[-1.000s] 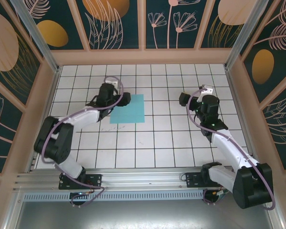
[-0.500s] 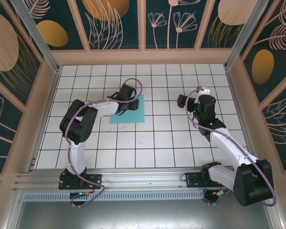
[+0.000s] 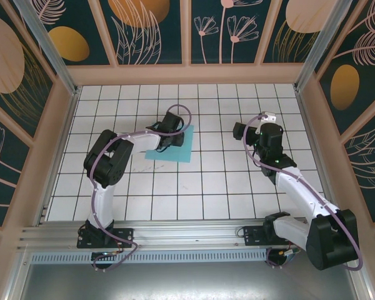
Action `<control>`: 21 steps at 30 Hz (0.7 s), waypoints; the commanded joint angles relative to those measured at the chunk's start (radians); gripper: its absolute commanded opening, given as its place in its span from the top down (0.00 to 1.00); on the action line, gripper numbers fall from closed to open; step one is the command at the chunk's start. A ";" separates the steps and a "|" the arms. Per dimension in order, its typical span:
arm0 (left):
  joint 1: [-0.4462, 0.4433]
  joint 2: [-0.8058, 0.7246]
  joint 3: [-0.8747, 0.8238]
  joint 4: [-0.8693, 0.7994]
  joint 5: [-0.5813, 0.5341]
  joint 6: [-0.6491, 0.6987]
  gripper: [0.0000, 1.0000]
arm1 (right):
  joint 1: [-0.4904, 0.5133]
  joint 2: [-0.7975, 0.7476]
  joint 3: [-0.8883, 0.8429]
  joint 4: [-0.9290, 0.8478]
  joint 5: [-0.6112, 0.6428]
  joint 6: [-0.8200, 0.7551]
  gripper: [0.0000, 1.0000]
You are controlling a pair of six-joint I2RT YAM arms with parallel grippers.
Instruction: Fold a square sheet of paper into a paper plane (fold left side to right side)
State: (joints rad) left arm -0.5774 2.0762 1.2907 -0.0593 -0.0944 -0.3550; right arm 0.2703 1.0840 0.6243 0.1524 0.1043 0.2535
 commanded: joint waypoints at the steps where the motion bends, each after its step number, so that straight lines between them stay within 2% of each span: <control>1: -0.046 0.051 0.032 -0.034 0.120 -0.060 0.56 | 0.008 0.016 0.038 -0.008 -0.001 0.013 0.01; 6: -0.054 0.012 0.042 0.016 0.210 -0.107 0.55 | 0.012 0.059 0.053 -0.010 -0.035 0.045 0.01; 12: -0.042 -0.153 0.014 0.010 0.171 -0.095 0.47 | 0.071 0.180 0.140 -0.074 -0.050 0.105 0.01; 16: 0.002 -0.273 -0.081 0.016 0.148 -0.117 0.43 | 0.152 0.307 0.233 -0.145 -0.017 0.172 0.01; 21: 0.089 -0.300 -0.179 0.014 0.244 -0.142 0.45 | 0.243 0.518 0.382 -0.234 0.048 0.259 0.01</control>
State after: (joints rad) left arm -0.5236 1.7550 1.1713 -0.0288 0.1020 -0.4671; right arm 0.4786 1.5257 0.9375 0.0074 0.1017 0.4358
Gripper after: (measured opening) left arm 0.554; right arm 0.989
